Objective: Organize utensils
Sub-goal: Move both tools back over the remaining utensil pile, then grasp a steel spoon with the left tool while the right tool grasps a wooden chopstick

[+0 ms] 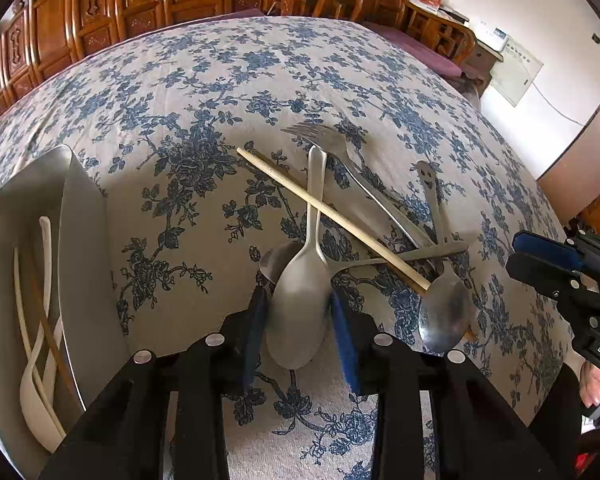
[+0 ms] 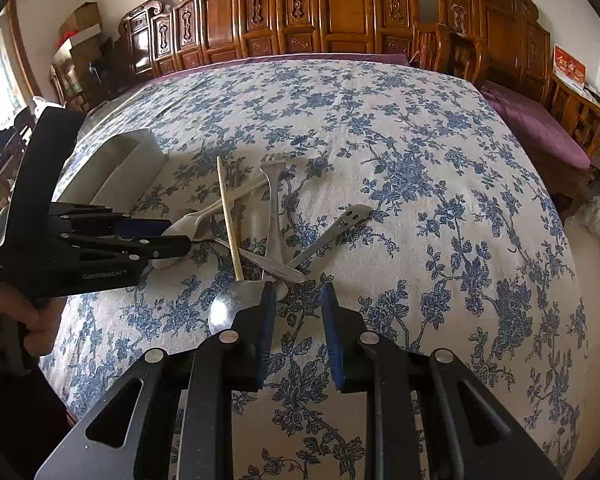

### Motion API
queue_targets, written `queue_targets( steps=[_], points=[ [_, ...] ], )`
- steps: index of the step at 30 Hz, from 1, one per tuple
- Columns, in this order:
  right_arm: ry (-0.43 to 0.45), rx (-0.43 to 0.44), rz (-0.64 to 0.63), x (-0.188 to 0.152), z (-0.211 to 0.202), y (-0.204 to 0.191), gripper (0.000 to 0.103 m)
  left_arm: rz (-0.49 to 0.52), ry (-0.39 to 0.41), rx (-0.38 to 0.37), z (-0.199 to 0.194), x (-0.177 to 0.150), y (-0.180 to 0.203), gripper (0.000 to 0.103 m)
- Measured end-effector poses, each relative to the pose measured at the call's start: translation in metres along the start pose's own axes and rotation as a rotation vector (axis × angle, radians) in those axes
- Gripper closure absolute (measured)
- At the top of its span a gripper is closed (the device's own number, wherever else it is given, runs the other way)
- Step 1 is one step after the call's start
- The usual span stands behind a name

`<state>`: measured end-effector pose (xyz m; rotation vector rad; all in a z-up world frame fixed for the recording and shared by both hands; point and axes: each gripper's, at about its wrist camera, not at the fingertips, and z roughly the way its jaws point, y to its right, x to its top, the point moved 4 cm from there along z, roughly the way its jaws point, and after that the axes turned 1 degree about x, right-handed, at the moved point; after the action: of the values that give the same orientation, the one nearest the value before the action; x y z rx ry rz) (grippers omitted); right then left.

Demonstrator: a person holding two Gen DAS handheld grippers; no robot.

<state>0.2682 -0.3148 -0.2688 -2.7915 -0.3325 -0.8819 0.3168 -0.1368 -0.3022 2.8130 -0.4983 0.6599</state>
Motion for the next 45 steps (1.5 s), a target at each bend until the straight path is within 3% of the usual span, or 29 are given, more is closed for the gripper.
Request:
queue_targets(
  steps=[12,19,30,35,39,45],
  points=[
    [-0.006,-0.015,-0.018,-0.001,0.002,-0.006,0.077,0.053,0.048,-0.04,-0.027,-0.01,0.01,0.077],
    [-0.007,0.008,-0.02,0.004,0.008,-0.018,0.071,0.06,0.106,-0.052,-0.047,-0.008,0.007,0.077],
    [-0.053,0.076,-0.064,0.036,0.055,-0.044,0.071,0.034,0.123,-0.077,-0.052,-0.008,-0.002,0.077],
    [-0.099,0.082,-0.083,0.044,0.079,-0.049,0.081,0.016,0.147,-0.083,-0.062,-0.005,-0.008,0.077],
    [-0.108,0.086,-0.064,0.048,0.086,-0.047,0.095,0.011,0.155,-0.088,-0.065,-0.003,-0.011,0.077],
    [-0.076,0.094,-0.056,0.056,0.081,-0.047,0.097,0.013,0.169,-0.092,-0.071,0.0,-0.01,0.077]
  ],
)
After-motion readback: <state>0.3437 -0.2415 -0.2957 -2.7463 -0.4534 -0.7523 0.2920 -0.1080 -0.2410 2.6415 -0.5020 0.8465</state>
